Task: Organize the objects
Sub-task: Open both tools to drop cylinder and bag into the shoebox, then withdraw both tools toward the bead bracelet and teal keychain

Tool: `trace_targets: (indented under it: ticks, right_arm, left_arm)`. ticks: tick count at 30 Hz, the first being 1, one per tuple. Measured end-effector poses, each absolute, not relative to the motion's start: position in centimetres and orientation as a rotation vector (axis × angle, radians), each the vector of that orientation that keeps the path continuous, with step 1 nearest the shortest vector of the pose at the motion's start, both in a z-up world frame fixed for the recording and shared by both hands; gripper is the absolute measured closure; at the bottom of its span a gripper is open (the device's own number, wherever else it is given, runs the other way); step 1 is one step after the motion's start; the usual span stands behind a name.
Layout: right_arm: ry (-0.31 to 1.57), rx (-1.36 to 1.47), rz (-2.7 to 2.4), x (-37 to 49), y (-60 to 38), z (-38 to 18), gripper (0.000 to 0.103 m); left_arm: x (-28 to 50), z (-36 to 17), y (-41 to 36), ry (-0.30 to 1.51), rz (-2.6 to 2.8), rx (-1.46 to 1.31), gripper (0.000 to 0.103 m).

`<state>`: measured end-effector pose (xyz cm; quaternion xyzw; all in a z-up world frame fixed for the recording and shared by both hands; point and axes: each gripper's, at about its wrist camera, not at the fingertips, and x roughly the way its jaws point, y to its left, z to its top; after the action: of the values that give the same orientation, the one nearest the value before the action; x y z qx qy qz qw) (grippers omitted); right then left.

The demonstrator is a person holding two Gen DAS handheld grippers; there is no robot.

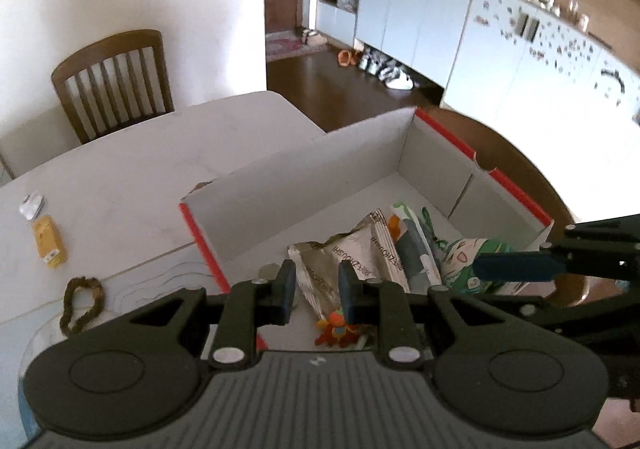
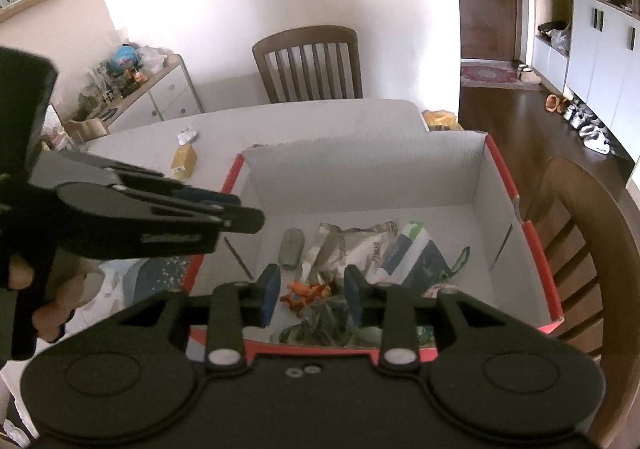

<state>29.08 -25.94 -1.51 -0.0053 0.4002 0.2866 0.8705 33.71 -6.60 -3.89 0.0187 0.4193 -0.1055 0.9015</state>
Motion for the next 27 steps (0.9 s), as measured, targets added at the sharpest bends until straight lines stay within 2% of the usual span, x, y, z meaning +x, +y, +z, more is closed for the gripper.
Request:
trace_targets:
  ticks: [4,5,6,8,16,19,22,25,27]
  right_arm:
    - [0.811,-0.024,0.596,28.6,-25.3,-0.8,0.059]
    - [0.805,-0.026,0.597,28.5,-25.1,-0.7,0.058]
    - [0.798,-0.028,0.596,28.4,-24.9,-0.6,0.056]
    - [0.789,-0.029,0.596,28.1,-24.4,-0.3,0.055]
    - [0.765,-0.031,0.581,26.9,-21.5,0.3,0.039]
    - [0.767,-0.024,0.581,26.5,-20.1,0.3,0.039]
    - [0.769,-0.023,0.583,25.9,-18.5,0.4,0.036]
    - [0.765,-0.023,0.585,25.3,-16.9,0.5,0.030]
    - [0.765,-0.021,0.591,24.9,-15.9,0.5,0.027]
  left_arm:
    - [32.3,-3.1,-5.2,0.833,-0.215,0.003,0.070]
    - [32.0,-2.9,-4.7,0.825,-0.215,-0.002,0.061]
    - [31.5,-2.8,-4.2,0.817,-0.215,-0.007,0.046]
    - [30.7,-2.4,-3.2,0.795,-0.218,-0.023,0.036]
    - [28.5,-2.0,1.2,0.768,-0.216,-0.052,0.036]
    - [28.0,-2.0,3.1,0.768,-0.224,-0.063,0.035]
    - [27.4,-2.1,5.1,0.764,-0.211,-0.061,0.028]
    - [26.9,-2.4,7.4,0.765,-0.211,-0.076,0.027]
    - [26.6,-2.6,8.8,0.769,-0.207,-0.084,0.021]
